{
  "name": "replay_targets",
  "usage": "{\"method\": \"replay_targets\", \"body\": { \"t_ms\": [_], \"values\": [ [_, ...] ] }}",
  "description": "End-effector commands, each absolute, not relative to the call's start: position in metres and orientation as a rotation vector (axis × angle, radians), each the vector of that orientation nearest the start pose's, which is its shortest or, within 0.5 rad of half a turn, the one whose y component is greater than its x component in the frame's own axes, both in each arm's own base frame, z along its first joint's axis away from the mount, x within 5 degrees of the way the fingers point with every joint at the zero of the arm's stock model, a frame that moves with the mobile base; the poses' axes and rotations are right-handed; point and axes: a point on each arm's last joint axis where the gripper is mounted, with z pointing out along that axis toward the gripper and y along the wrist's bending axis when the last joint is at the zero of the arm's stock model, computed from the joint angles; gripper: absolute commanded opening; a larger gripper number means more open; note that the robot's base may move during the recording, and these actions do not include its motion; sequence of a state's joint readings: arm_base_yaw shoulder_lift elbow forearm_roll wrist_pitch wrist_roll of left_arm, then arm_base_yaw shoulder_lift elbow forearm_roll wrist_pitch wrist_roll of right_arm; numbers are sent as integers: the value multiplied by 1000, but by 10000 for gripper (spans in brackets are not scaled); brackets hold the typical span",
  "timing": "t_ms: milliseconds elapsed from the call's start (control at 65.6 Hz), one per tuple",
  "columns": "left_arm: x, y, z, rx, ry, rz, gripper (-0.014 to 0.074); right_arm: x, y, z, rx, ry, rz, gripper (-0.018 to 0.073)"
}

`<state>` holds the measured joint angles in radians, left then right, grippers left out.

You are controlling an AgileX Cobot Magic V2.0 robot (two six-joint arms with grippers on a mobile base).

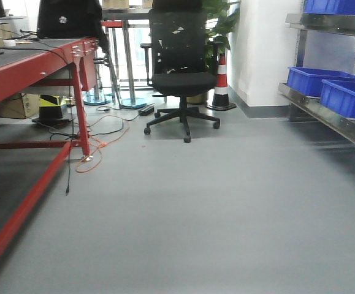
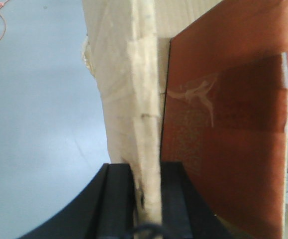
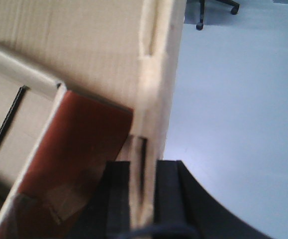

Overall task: Stack two boxes on right shelf middle
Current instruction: 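Drive the base to the steel shelf rack holding the boxes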

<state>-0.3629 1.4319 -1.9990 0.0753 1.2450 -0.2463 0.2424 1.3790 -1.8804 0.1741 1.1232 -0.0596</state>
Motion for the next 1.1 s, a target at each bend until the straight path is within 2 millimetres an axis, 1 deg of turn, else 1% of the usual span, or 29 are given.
{"method": "replay_targets", "body": {
  "t_ms": [0,1006,1082],
  "values": [
    [241,-81,537,96,2103,-244,-111,244,70,531,-317,2000,282,-153],
    [241,-80,538,95,2101,-242,-111,244,70,531,-317,1998,282,-153],
    [241,-80,538,95,2101,-242,-111,248,71,529,-317,2004,282,-153]
  ]
}}
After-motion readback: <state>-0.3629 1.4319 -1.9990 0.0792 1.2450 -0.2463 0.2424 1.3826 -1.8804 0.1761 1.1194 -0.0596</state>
